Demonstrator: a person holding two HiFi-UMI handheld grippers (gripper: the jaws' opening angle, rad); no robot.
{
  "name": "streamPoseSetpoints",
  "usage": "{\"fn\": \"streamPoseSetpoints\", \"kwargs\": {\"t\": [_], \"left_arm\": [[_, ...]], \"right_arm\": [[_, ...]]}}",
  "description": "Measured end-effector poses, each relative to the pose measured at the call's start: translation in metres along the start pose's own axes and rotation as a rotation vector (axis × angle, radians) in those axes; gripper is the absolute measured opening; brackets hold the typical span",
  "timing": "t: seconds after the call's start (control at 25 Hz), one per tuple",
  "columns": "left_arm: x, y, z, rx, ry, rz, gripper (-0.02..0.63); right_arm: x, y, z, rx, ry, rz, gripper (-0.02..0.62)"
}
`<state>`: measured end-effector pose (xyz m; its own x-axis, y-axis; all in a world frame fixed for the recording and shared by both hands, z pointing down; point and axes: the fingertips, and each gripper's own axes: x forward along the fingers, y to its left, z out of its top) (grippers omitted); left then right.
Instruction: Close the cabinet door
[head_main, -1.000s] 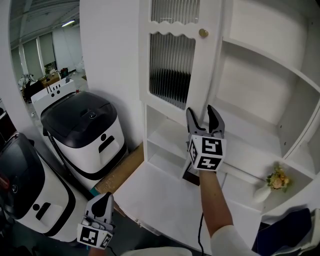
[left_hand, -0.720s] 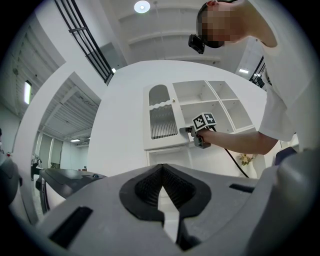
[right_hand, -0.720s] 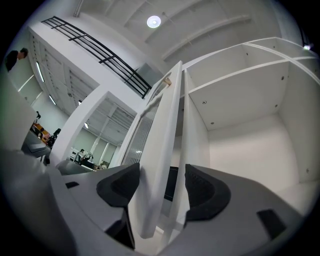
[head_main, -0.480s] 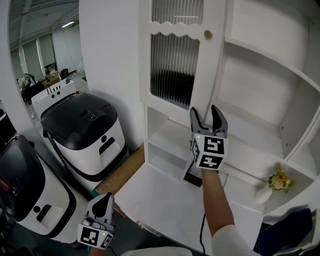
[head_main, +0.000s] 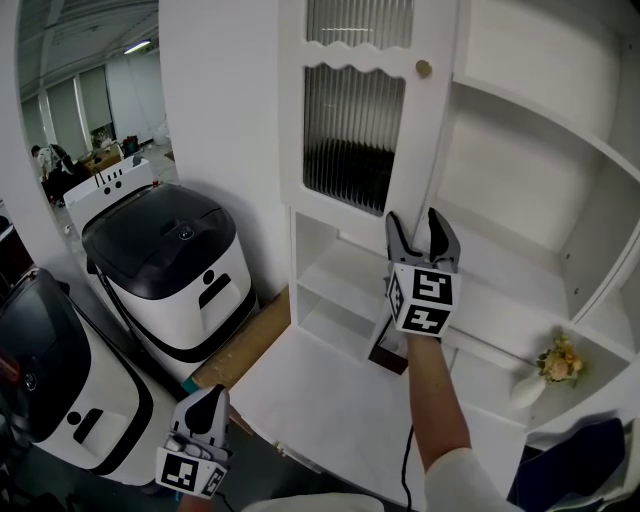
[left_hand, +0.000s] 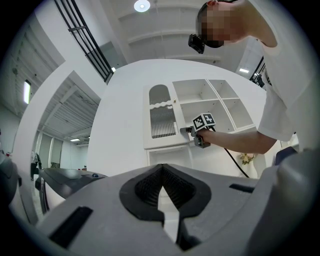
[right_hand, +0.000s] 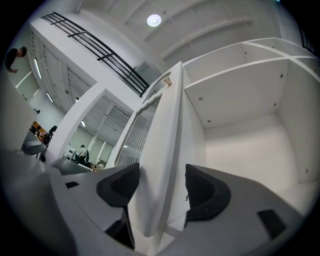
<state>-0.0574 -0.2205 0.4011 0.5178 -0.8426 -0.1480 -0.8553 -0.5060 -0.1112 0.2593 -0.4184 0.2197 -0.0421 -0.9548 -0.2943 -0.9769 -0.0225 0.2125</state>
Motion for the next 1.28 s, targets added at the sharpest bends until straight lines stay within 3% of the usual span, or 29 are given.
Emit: {"fn": "streamPoseSetpoints", "kwargs": {"t": [0.92,1.16,1.28], "left_arm": [[-0.005,0.006,-0.005,0.0,0.016,0.033,0.004],[-0.01,0.006,-0.004,0.0,0.019,0.04,0.005],[-0.013,0.004,-0.004,0.0,0.019,0.037,0.005]], "right_arm": [[0.012,-0.004,-0.005,-0.046,0.007,-0.031,0.265],[0.008,-0.003,-0.004,-0.042,-0.006,-0.023,0.248],[0.001,0.0,-0.006,-0.049,-0.009,-0.018,0.208]]}}
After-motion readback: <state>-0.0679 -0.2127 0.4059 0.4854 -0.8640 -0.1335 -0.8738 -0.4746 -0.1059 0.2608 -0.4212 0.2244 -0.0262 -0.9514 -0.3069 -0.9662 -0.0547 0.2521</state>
